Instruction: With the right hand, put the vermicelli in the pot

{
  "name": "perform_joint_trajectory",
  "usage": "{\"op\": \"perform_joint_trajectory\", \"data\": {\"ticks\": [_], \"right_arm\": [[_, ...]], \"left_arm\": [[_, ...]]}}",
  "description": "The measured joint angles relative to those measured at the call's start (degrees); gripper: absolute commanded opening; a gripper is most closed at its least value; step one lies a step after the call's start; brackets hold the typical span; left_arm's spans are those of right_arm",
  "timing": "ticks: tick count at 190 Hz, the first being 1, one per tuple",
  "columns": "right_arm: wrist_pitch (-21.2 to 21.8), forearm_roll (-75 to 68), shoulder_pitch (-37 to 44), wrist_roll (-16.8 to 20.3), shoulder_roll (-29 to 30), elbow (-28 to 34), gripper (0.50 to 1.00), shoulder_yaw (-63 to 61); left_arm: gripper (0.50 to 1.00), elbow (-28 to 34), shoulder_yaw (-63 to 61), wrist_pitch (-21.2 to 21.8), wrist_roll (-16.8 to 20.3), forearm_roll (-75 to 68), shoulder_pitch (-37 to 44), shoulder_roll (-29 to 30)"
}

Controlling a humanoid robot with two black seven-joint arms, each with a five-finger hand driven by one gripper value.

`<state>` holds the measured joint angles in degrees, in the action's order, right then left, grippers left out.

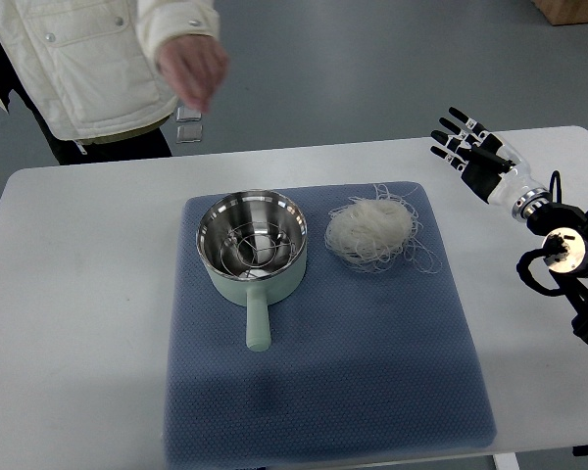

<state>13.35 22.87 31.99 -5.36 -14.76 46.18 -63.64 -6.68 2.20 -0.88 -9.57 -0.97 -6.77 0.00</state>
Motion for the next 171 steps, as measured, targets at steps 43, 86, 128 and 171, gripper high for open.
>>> {"op": "perform_joint_trajectory", "data": {"ticks": [43,86,128,171], "right_arm": [[0.01,0.24,-0.05,0.0,-0.01,0.06,0.932,0.08],[0.04,0.33,-0.08,-0.05,-0.17,0.06,0.932,0.21],[0.19,0.42,-0.08,-0.05,-0.25,0.14,0.932,0.44],[0.54,0.51,0.18,0.0,-0.41,0.15,0.932,0.76]], "left_arm": [[1.0,0.06,0.05,0.0,0.0,0.0,0.0,0.0],[1.0,0.09,0.09,0.0,-0.02,0.0,0.0,0.0],[1.0,0.1,0.06,0.0,-0.02,0.0,0.0,0.0],[1.0,0.06,0.0,0.0,-0.02,0.0,0.0,0.0]]}}
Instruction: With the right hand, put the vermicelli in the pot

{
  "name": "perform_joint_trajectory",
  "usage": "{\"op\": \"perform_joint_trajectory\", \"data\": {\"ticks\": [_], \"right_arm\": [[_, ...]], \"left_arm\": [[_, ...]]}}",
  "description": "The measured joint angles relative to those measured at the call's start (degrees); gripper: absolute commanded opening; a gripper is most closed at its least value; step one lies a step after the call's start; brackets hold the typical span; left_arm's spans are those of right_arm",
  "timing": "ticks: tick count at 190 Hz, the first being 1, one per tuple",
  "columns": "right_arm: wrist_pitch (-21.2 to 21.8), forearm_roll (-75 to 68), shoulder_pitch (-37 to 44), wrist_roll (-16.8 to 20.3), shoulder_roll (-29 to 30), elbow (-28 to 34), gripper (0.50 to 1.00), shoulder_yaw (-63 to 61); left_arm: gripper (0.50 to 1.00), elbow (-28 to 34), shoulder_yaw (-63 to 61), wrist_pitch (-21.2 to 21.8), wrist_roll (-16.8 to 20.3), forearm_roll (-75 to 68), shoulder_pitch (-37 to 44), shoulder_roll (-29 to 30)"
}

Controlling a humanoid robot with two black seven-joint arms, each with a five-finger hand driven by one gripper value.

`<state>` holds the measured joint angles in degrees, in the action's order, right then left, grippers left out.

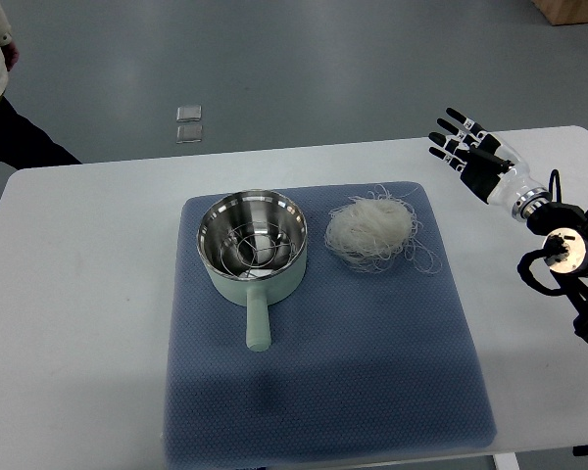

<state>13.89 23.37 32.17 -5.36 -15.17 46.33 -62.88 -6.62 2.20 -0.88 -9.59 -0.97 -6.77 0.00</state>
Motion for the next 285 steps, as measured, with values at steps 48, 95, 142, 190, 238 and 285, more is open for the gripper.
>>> {"op": "perform_joint_trajectory", "data": {"ticks": [48,95,142,190,238,285], "right_arm": [[4.11,6.51,0.38,0.0,-1.58,0.56,0.932,1.97],[9.95,17.6,6.14,-0.25,-7.31,0.73,0.93,9.64],[12.45,22.44,19.14,-0.54,-12.06,0.74,0.93,25.62],[13.9,31.29,29.96,-1.66,-11.81,0.98,0.93,40.02],[14.57,44.04,36.84,-4.27,-9.55,2.09,0.93,51.33],[13.67,52.45,38.28,-4.62,-5.31,1.49,0.926,57.14]], "left_arm": [[1.0,-0.05,0.0,0.0,0.0,0.0,0.0,0.0],[1.0,-0.14,-0.01,0.0,0.0,0.0,0.0,0.0],[1.0,-0.23,0.0,0.0,0.02,0.0,0.0,0.0],[1.0,0.04,0.08,0.0,0.02,0.0,0.0,0.0],[1.0,0.11,0.09,0.0,0.02,0.0,0.0,0.0],[1.0,-0.27,0.03,0.0,0.02,0.0,0.0,0.0]]}}
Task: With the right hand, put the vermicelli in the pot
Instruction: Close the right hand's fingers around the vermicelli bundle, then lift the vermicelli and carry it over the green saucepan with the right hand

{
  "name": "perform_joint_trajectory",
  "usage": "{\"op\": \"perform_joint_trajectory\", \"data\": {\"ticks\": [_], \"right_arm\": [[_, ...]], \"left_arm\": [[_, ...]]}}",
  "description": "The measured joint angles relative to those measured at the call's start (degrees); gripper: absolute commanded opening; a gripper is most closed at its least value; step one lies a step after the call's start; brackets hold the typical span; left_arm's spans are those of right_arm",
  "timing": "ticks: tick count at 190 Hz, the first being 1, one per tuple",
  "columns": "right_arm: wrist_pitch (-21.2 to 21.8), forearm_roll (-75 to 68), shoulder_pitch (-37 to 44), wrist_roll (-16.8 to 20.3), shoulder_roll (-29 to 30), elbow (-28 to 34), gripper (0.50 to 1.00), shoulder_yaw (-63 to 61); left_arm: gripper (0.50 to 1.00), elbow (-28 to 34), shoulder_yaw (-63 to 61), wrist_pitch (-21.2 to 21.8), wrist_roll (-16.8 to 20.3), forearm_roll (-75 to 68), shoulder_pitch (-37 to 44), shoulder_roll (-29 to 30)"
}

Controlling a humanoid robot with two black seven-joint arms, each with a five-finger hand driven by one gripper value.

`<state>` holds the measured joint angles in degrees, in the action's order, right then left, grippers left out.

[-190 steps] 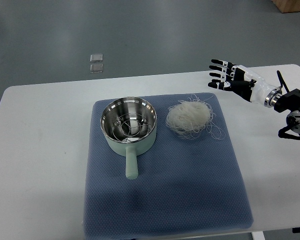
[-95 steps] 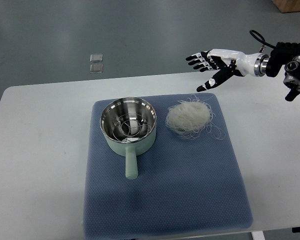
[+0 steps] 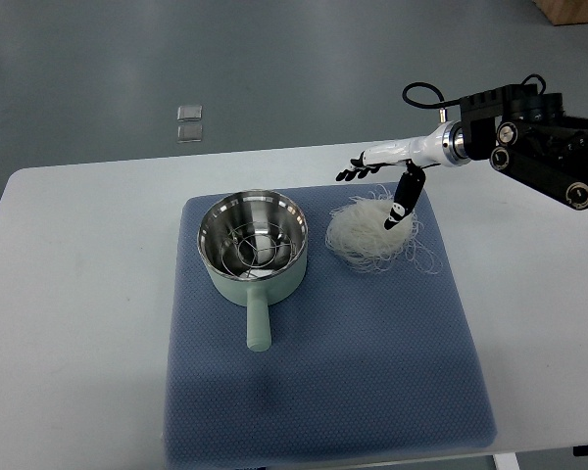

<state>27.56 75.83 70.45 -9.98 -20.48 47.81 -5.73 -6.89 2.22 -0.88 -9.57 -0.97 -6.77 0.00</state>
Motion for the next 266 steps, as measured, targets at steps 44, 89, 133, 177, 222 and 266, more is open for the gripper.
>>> {"op": "perform_joint_trajectory", "data": {"ticks": [44,89,133,177,222,266], "right_arm": [[-2.98,4.16,-0.42,-0.01,2.25,-1.41,0.915,3.85],[-4.35,8.02,-1.32,-0.03,2.79,-2.42,0.844,5.27],[-4.56,9.86,-3.1,0.04,2.92,-3.3,0.752,5.06],[-4.85,9.94,-3.96,0.12,3.65,-3.72,0.5,5.05],[-7.74,9.71,-4.05,0.12,3.51,-4.43,0.5,4.82],[-8.51,7.0,-0.58,-0.31,2.35,-4.12,0.5,2.02]], "left_arm": [[1.0,-0.11,0.06,0.0,-0.02,0.0,-0.08,0.0],[1.0,-0.18,0.17,0.0,-0.02,0.0,-0.23,0.0],[1.0,-0.23,0.24,0.0,-0.02,0.0,-0.42,0.0],[1.0,-0.23,0.15,0.0,-0.02,0.0,-0.44,0.0],[1.0,-0.23,0.07,0.0,-0.02,0.0,-0.44,0.0],[1.0,-0.23,0.1,0.0,-0.02,0.0,-0.52,0.0]]}}
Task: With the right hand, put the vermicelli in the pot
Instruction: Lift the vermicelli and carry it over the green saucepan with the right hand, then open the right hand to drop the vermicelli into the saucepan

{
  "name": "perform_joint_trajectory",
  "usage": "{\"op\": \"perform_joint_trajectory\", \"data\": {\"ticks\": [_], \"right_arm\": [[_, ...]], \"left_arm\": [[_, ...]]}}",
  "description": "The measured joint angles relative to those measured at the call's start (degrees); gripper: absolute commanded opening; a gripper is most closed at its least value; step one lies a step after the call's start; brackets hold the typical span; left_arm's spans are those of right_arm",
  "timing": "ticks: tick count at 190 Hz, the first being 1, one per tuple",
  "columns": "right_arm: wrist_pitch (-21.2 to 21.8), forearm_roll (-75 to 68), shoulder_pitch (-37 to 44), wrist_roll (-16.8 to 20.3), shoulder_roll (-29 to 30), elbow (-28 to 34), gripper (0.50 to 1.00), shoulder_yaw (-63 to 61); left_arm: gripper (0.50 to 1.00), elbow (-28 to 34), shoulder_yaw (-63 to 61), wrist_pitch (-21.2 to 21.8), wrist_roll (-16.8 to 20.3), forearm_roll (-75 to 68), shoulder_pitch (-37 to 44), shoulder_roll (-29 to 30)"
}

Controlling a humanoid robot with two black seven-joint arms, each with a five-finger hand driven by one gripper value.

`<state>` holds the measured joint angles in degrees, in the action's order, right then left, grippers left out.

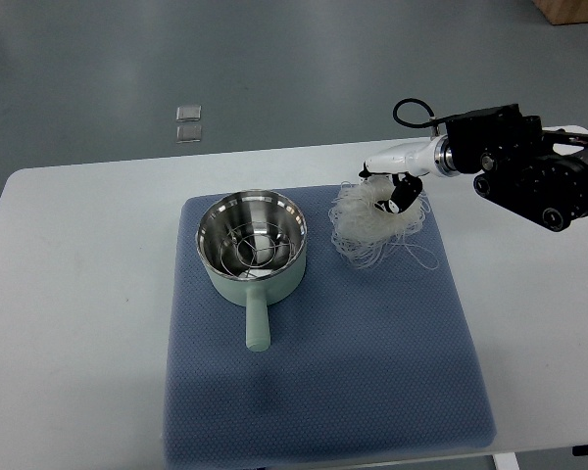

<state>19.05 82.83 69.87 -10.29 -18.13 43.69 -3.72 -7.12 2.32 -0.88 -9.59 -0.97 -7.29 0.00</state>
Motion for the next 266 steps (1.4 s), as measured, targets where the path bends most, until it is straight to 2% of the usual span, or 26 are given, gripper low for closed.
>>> {"op": "perform_joint_trajectory", "data": {"ticks": [71,128,164,205,206,208,209,210,211,212,213,214,215,216,217,218,219,223,242,266], "right_arm": [[3.98,-10.95,7.06,-0.02,-0.85,-0.1,0.5,-8.29],[6.83,-15.71,11.85,-1.28,0.43,1.88,0.5,-9.74],[8.32,-16.94,12.25,-1.6,5.32,4.21,0.5,-9.23],[7.88,-14.79,11.11,-1.43,11.25,4.24,0.5,-6.38],[7.84,-14.66,11.06,-1.43,11.32,4.22,0.525,-6.25],[7.74,-14.4,10.96,-1.43,11.45,4.19,0.525,-6.0],[7.69,-14.27,10.9,-1.43,11.51,4.17,0.567,-5.89],[7.64,-14.14,10.85,-1.43,11.56,4.14,0.568,-5.78],[7.58,-14.02,10.79,-1.43,11.61,4.12,0.608,-5.68],[7.52,-13.9,10.73,-1.43,11.66,4.1,0.609,-5.58],[7.45,-13.78,10.67,-1.43,11.7,4.08,0.647,-5.49],[7.38,-13.67,10.6,-1.43,11.74,4.07,0.648,-5.4],[7.3,-13.57,10.54,-1.43,11.78,4.05,0.68,-5.32],[7.22,-13.48,10.47,-1.43,11.81,4.04,0.68,-5.25],[7.14,-13.38,10.4,-1.43,11.85,4.03,0.713,-5.18],[7.05,-13.3,10.33,-1.43,11.88,4.02,0.713,-5.11],[6.96,-13.22,10.25,-1.43,11.91,4.01,0.743,-5.05],[6.42,-12.92,9.84,-1.43,12.02,3.99,0.78,-4.82],[4.4,-12.63,8.56,-1.51,11.9,3.94,0.85,-4.54],[3.64,-13.16,8.23,-1.58,10.79,3.93,0.848,-4.7]], "left_arm": [[1.0,0.05,0.03,0.0,0.02,0.0,-0.01,0.0],[1.0,0.24,0.05,0.0,0.02,0.0,-0.01,0.0],[1.0,0.46,0.05,0.0,0.02,0.0,-0.01,0.0],[1.0,0.53,0.05,0.0,0.01,0.01,-0.17,0.0],[1.0,0.53,0.05,0.0,0.01,0.01,-0.17,0.0],[1.0,0.53,0.05,0.0,0.01,0.01,-0.17,0.0],[1.0,0.53,0.05,0.0,0.01,0.01,-0.17,0.0],[1.0,0.53,0.05,0.0,0.01,0.01,-0.17,0.0],[1.0,0.53,0.05,0.0,0.01,0.01,-0.17,0.0],[1.0,0.53,0.05,0.0,0.01,0.02,-0.17,0.0],[1.0,0.53,0.05,0.0,0.01,0.02,-0.17,0.0],[1.0,0.53,0.05,0.0,0.0,0.02,-0.17,0.0],[1.0,0.53,0.05,0.0,0.0,0.02,-0.17,0.0],[1.0,0.53,0.05,0.0,0.0,0.02,-0.17,0.0],[1.0,0.53,0.05,0.0,0.0,0.02,-0.17,0.0],[1.0,0.53,0.05,0.0,0.0,0.02,-0.17,0.0],[1.0,0.53,0.05,0.0,0.0,0.02,-0.17,0.0],[1.0,0.52,0.05,0.0,0.0,0.03,-0.18,0.0],[1.0,0.46,0.05,0.0,0.0,0.04,-0.19,0.0],[1.0,0.44,0.05,0.0,0.0,0.07,-0.19,0.0]]}}
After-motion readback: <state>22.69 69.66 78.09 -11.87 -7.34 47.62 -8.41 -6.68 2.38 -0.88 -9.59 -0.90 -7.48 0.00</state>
